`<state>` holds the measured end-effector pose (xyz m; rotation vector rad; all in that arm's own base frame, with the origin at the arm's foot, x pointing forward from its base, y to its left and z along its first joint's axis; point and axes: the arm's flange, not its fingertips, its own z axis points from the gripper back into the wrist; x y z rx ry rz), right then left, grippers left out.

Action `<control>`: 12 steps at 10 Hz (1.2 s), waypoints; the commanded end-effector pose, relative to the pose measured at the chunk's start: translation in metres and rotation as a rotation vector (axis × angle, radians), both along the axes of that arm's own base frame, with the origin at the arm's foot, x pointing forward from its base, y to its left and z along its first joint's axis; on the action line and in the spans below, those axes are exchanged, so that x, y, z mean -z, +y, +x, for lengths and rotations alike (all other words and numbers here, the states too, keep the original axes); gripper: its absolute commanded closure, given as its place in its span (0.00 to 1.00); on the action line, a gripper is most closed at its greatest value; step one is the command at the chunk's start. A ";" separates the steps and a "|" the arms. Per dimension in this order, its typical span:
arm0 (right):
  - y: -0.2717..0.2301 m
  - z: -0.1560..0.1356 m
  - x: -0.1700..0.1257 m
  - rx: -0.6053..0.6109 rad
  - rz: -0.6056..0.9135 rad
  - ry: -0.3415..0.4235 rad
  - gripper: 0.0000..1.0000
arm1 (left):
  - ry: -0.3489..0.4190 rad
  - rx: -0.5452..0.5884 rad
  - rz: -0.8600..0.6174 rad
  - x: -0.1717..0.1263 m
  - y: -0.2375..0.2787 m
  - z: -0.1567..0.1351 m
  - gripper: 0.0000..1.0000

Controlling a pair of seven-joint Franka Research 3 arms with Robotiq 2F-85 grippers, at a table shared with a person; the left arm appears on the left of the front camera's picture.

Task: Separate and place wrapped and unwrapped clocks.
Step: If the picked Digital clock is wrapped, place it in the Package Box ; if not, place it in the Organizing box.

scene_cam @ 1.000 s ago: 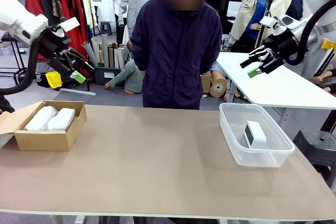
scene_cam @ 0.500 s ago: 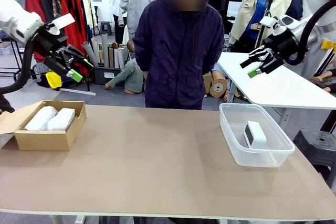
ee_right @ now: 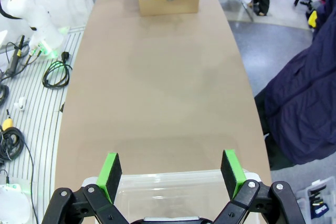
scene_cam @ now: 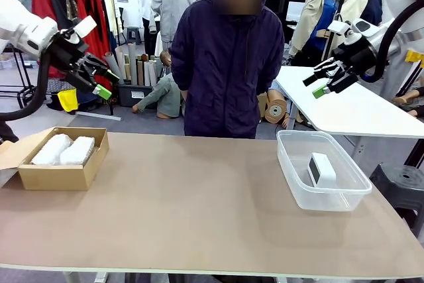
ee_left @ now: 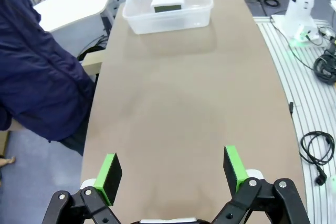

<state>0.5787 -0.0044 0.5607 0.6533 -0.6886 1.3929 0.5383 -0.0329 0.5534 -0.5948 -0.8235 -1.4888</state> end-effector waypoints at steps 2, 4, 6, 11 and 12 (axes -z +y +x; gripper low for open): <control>0.001 -0.002 -0.001 -0.009 -0.017 -0.002 0.00 | 0.009 -0.047 0.007 0.003 -0.008 -0.003 0.00; 0.001 -0.002 -0.001 -0.009 -0.017 -0.002 0.00 | -0.003 -0.021 0.007 0.003 -0.002 0.002 0.00; 0.001 -0.002 -0.001 -0.009 -0.017 -0.002 0.00 | -0.003 -0.021 0.007 0.003 -0.002 0.002 0.00; 0.001 -0.002 -0.001 -0.009 -0.017 -0.002 0.00 | -0.003 -0.021 0.007 0.003 -0.002 0.002 0.00; 0.001 -0.002 -0.001 -0.009 -0.017 -0.002 0.00 | -0.003 -0.021 0.007 0.003 -0.002 0.002 0.00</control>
